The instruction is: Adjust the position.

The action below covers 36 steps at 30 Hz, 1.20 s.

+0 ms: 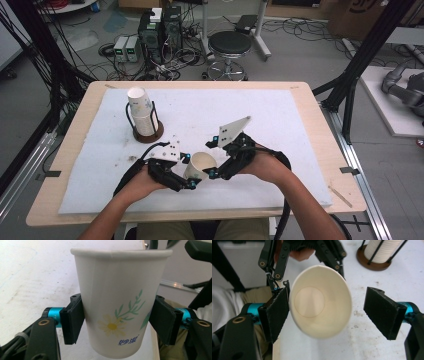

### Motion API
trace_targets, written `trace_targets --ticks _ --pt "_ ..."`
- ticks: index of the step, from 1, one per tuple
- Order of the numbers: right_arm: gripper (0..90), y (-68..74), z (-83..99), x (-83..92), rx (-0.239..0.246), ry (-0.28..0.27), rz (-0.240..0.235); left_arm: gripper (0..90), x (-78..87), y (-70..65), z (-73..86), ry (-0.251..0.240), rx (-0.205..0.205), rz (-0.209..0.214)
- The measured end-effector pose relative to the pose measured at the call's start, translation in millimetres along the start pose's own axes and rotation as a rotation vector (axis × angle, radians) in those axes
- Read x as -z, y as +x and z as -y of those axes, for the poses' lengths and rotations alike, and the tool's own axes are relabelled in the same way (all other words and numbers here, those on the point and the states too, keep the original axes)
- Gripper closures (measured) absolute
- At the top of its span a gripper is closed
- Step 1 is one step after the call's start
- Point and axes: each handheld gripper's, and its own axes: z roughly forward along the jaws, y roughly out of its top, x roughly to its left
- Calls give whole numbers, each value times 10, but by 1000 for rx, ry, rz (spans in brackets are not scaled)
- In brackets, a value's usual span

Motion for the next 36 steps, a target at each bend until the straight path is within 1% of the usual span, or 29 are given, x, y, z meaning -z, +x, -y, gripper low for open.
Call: trace_targets --ticks 2,3,4,7,10,14,17,18,19,20,21,23,25,27,29,31,36 --pt "211 -14 77 42 -35 -43 10 320 28 10 56 -19 6 -12" --pt "211 -26 141 73 -59 -73 17 321 37 12 75 -25 11 -17" --pt "211 -26 141 73 -59 -73 17 321 48 18 103 -31 16 -23" --pt "211 -36 270 127 -105 -126 33 321 90 39 193 -50 37 -48" --pt "211 -37 396 164 -139 -159 55 324 153 69 286 -78 57 -85" --pt "211 -55 654 208 -221 -229 77 326 251 110 397 -127 81 -129" --pt "211 -69 873 242 -279 -253 130 326 316 133 446 -166 90 -172" --pt "211 -73 946 253 -291 -262 158 325 337 143 453 -177 88 -188" --pt "211 -72 1015 264 -304 -260 196 324 362 149 462 -196 91 -204" --pt "211 -67 1151 285 -333 -259 256 320 375 151 469 -210 96 -214" --pt "211 -67 1151 285 -333 -259 256 320 395 153 480 -224 99 -229" --pt "211 -53 1276 309 -353 -264 315 316 434 149 510 -247 107 -256" --pt "211 -32 1386 336 -375 -274 356 316 466 140 542 -268 116 -277" --pt "211 -6 1476 355 -382 -270 398 317 488 140 562 -283 122 -293" --pt "211 20 1541 370 -403 -269 408 317 509 144 567 -295 115 -307" --pt "211 21 1573 385 -405 -276 423 317 521 142 567 -304 111 -318" --pt "211 0 1631 447 -453 -328 447 317 532 166 583 -318 104 -326"
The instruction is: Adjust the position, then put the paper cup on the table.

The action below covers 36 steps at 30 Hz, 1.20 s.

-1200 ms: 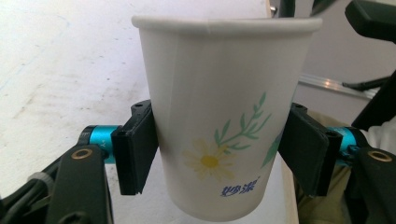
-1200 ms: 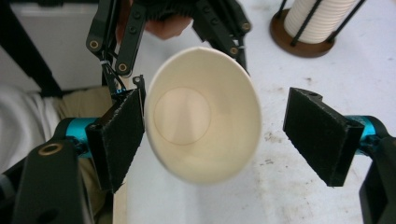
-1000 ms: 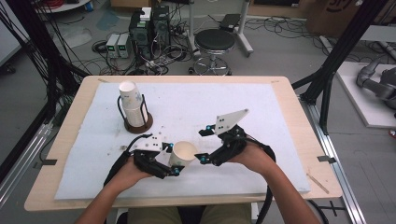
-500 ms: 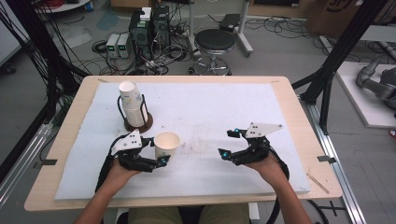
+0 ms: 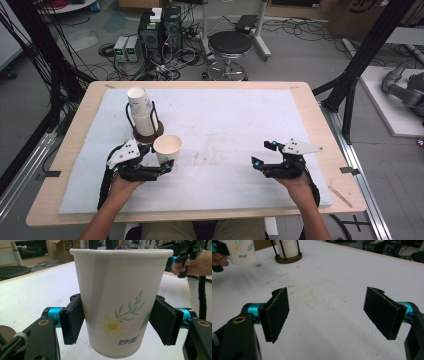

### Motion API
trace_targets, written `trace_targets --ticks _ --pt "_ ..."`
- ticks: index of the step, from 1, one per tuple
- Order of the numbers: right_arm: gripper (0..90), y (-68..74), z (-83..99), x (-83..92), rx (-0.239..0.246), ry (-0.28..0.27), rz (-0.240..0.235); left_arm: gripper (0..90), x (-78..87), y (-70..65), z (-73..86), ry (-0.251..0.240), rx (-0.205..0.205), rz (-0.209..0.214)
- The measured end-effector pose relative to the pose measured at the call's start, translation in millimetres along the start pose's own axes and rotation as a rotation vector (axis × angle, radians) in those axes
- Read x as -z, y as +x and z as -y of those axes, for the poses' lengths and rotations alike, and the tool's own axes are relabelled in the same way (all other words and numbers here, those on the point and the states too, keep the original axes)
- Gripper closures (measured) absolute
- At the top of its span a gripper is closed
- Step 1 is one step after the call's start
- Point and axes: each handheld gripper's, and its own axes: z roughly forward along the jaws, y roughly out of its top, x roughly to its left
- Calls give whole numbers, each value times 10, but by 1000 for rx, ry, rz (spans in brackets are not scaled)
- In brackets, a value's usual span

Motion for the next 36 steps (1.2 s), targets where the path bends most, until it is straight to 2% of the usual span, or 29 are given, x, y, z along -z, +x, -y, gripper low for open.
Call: trace_targets --ticks 6,9,13,18,25,28,33,36 --pt "211 -55 20 34 -27 -41 11 318 11 21 3 -31 8 -9" --pt "211 -48 -7 48 -17 -66 32 318 23 12 7 -42 -1 -19" --pt "211 -25 -21 48 -6 -60 50 318 45 37 9 -63 10 -31" --pt "211 -18 -15 34 3 -46 49 318 58 59 19 -75 9 -43" --pt "211 -19 -19 39 2 -48 53 318 24 71 44 -68 -2 -47" --pt "211 -11 -23 36 8 -45 51 319 -15 88 50 -62 -14 -62" --pt "211 6 -14 54 4 -45 47 321 -115 133 87 -26 -27 -97" --pt "212 7 -7 65 7 -46 47 321 -173 155 104 -15 -22 -113"
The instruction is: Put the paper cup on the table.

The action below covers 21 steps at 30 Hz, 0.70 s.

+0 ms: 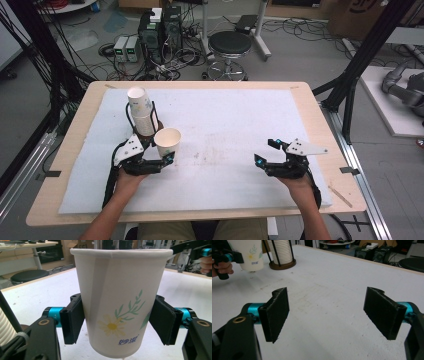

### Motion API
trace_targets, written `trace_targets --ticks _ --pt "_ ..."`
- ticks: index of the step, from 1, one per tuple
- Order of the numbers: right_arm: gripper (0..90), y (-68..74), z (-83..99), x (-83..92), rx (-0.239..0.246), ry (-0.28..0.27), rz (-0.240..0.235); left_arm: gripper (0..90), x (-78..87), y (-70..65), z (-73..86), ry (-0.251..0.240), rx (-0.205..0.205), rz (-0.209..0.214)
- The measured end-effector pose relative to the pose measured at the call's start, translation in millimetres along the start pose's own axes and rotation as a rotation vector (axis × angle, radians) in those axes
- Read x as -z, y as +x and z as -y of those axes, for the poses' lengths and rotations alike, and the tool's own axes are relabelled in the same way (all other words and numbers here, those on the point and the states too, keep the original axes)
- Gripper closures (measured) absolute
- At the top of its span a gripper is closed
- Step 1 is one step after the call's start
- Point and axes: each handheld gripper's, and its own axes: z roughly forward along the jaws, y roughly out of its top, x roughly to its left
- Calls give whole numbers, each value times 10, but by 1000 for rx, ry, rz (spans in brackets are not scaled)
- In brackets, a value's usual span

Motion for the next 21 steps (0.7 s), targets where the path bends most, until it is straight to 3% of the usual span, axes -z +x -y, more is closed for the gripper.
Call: trace_targets --ticks 5,12,21 --pt "212 12 -11 -1 5 -2 -2 321 -135 23 66 51 -2 -14" --pt "212 22 -10 -26 3 9 -11 327 -203 55 121 143 22 -50" --pt "212 26 -18 -24 11 11 -17 334 -231 -20 108 264 -20 -80"
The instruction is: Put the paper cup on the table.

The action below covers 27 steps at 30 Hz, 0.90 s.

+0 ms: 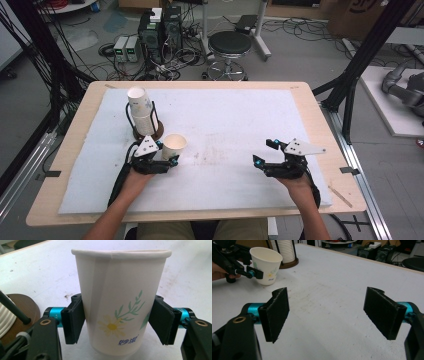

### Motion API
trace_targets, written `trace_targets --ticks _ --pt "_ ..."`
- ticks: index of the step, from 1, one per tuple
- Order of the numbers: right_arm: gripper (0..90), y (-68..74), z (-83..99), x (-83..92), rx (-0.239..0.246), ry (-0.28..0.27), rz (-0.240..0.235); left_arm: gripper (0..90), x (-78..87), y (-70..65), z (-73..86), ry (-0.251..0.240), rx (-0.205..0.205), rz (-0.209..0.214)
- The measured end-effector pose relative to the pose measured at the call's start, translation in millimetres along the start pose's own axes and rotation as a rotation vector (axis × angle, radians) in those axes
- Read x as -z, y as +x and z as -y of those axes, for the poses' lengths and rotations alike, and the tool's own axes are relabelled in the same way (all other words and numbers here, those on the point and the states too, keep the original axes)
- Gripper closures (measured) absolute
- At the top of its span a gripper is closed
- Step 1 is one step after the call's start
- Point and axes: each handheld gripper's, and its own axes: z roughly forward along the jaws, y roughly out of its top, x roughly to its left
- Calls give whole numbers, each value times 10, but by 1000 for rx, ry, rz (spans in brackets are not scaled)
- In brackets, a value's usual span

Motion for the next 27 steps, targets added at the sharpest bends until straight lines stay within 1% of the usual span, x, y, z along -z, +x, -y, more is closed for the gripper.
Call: trace_targets --ticks 2,5,8,10,13,15,17,19,20,21,23,27 --pt "212 -1 -1 4 1 0 0 334 15 2 1 8 4 -1" --pt "212 -3 0 10 -1 1 1 335 45 23 18 20 32 4" --pt "212 -4 0 14 0 0 0 336 64 21 27 30 43 4" --pt "212 -5 0 15 -1 2 -1 336 76 21 37 34 43 4" --pt "212 -2 -1 15 0 4 -2 332 92 35 55 38 63 11" --pt "212 -1 -3 16 4 6 -3 323 99 38 60 43 70 12" --pt "212 -1 -4 17 4 5 -4 305 104 33 62 44 73 5" --pt "212 -5 -3 16 3 5 -5 228 114 21 58 36 91 -12" --pt "212 -7 -2 15 2 5 -6 192 130 19 55 31 104 -13" --pt "212 -10 -1 14 2 4 -7 179 159 21 51 24 117 -8" --pt "212 -15 2 16 1 6 -7 179 219 27 49 13 132 -4" --pt "212 -22 -2 22 8 8 -6 179 373 35 77 -16 159 -16"
